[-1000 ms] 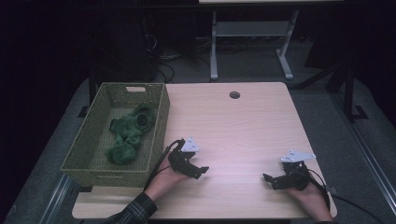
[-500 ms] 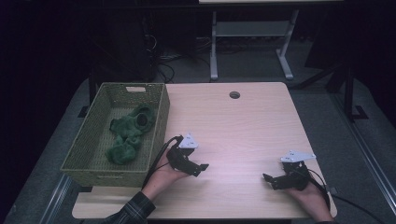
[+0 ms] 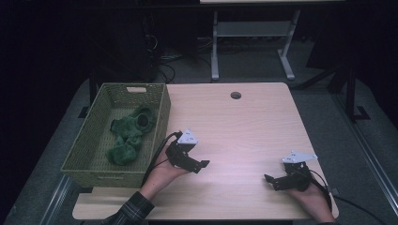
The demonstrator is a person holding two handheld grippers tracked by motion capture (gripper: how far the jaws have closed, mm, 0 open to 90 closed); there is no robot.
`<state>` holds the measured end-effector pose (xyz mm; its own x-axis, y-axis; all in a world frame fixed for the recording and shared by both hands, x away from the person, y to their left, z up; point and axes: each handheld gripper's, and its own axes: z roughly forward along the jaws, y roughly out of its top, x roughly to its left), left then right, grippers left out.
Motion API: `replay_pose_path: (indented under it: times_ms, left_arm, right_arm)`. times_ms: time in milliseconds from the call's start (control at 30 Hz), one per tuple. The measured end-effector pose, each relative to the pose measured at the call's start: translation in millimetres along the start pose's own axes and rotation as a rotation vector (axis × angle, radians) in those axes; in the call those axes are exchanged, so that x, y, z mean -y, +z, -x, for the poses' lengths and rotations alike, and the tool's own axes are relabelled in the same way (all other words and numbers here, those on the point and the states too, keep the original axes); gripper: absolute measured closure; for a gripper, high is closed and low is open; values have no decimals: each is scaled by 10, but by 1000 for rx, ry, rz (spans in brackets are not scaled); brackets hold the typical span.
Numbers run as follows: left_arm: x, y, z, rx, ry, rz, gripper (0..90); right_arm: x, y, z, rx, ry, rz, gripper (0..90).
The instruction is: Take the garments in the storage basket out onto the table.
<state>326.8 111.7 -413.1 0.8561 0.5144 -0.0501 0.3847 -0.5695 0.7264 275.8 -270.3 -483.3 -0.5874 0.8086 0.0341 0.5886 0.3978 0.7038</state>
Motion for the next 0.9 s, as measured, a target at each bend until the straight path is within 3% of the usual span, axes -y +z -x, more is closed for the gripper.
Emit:
replay_pose_path:
  times_ms: [400, 800, 900]
  left_arm:
    - [-117, -108, -3, 23, 3, 13, 137]
    - [-226, -243, -66, 18, 14, 22, 138]
    - [-253, -283, -90, 24, -9, 34, 138]
  right_arm:
    - [0, 0, 0, 1, 1, 0, 19]
    - [0, -2, -4, -1, 5, -3, 19]
    - [0, -2, -3, -1, 5, -2, 19]
